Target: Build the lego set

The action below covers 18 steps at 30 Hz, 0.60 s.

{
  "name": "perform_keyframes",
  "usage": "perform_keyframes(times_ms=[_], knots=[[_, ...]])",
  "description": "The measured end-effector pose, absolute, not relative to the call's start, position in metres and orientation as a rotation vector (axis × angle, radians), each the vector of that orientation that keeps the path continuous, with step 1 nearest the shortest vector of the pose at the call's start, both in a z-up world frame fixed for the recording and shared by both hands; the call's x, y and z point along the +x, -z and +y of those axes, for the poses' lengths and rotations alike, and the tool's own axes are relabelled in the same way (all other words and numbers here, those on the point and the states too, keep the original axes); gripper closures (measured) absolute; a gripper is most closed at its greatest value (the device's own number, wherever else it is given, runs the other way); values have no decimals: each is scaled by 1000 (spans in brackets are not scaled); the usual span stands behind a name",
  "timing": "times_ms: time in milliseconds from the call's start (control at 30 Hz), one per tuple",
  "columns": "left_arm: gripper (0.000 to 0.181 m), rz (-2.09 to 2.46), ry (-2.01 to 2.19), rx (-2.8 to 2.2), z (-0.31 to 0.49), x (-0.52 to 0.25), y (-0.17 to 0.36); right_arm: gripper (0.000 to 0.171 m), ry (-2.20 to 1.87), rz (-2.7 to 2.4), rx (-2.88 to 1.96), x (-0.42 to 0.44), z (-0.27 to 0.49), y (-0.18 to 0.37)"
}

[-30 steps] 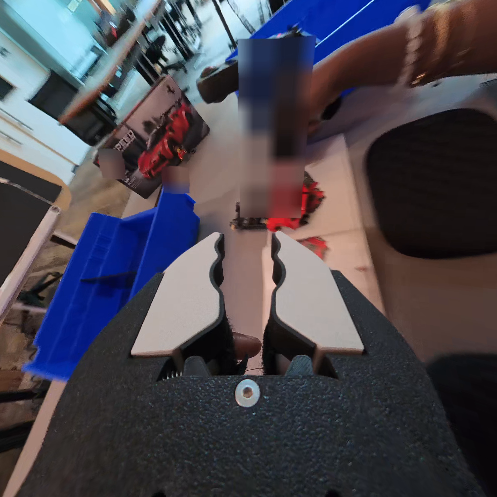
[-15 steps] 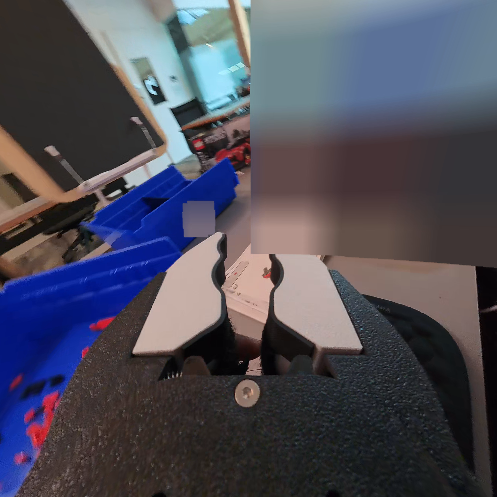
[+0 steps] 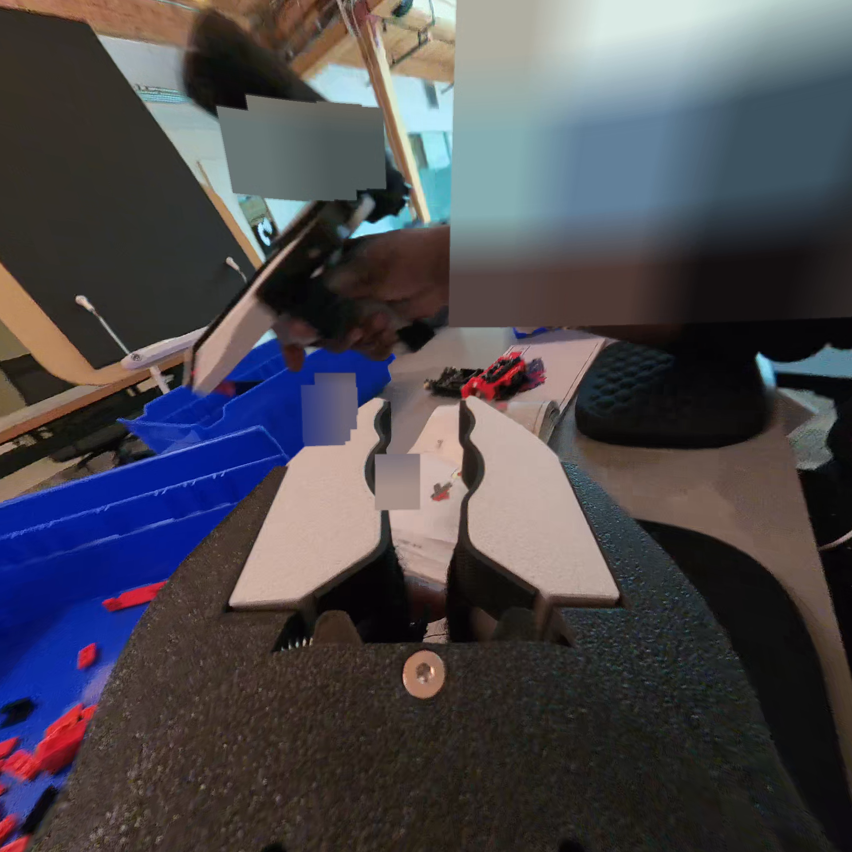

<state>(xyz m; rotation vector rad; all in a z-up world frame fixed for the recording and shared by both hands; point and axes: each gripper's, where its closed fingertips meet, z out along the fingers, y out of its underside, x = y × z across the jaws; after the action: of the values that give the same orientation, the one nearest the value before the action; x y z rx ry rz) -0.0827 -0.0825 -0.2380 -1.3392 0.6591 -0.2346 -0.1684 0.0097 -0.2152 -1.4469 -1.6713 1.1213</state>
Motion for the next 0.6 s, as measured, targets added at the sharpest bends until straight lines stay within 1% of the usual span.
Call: perform_keyframes(times_ms=[100, 133, 233, 267, 400, 500, 533, 600], knots=[[154, 655, 118, -1448, -76, -96, 247, 158, -1069, -1711, -1445, -213, 4, 235], [154, 642, 69, -1503, -73, -104, 251, 151, -1039, -1720, -1445, -222, 4, 242], [154, 585, -29, -1668, -67, -132, 264, 122, -937, -1790, -1498, -233, 7, 266], [154, 566, -30, -1707, -67, -137, 268, 117, -919, -1790, -1498, -233, 8, 270], [154, 517, -14, -1755, -66, -143, 277, 118, -985, -1704, -1432, -225, 9, 254], [154, 545, -26, -1796, -65, -142, 283, 116, -1006, -1724, -1395, -194, 6, 242], [153, 563, -47, -1815, -66, -142, 286, 115, -1007, -1729, -1382, -177, 5, 238], [153, 590, -95, -1831, -65, -143, 289, 106, -946, -1729, -1369, -136, 13, 231]])
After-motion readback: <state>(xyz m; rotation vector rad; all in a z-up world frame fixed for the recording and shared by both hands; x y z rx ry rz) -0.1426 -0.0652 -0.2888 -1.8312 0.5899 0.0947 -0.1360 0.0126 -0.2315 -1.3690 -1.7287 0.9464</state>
